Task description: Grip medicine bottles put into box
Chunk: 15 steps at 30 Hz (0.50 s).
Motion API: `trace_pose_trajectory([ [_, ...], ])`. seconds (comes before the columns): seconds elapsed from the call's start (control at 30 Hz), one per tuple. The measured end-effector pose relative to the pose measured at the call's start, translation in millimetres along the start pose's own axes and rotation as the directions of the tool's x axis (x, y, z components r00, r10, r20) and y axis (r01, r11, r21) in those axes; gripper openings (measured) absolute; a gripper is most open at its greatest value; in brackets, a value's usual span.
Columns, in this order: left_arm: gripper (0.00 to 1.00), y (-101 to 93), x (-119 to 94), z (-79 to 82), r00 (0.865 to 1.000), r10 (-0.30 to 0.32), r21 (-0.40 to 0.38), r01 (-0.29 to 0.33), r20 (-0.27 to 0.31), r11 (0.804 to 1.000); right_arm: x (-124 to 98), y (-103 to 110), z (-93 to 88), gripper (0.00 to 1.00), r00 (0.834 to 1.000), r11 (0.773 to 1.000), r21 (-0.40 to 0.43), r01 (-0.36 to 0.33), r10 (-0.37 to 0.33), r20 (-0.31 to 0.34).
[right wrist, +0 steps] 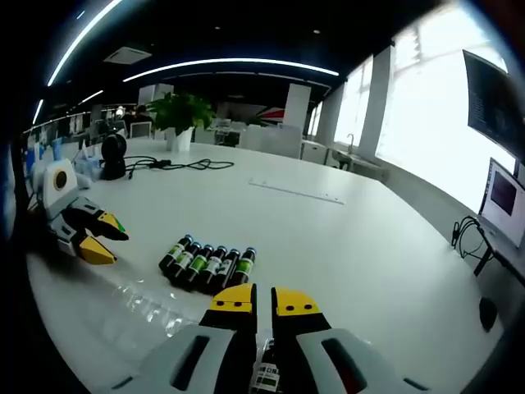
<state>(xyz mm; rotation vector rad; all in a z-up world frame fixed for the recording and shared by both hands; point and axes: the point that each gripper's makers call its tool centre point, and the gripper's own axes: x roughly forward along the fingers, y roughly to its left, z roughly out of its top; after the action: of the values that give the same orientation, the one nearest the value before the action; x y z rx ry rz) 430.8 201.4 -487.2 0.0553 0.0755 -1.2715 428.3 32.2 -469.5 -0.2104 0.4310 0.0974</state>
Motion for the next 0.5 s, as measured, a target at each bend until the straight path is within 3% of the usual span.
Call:
trace_pose_trajectory([
  [0.5, 0.14, 0.6, 0, 0.2, 1.0, 0.002, -0.003, -0.002, 0.001, 1.0, 28, 8, 9.6, 0.05, 0.999, 0.999, -0.021, -0.038, 0.038, -0.002],
])
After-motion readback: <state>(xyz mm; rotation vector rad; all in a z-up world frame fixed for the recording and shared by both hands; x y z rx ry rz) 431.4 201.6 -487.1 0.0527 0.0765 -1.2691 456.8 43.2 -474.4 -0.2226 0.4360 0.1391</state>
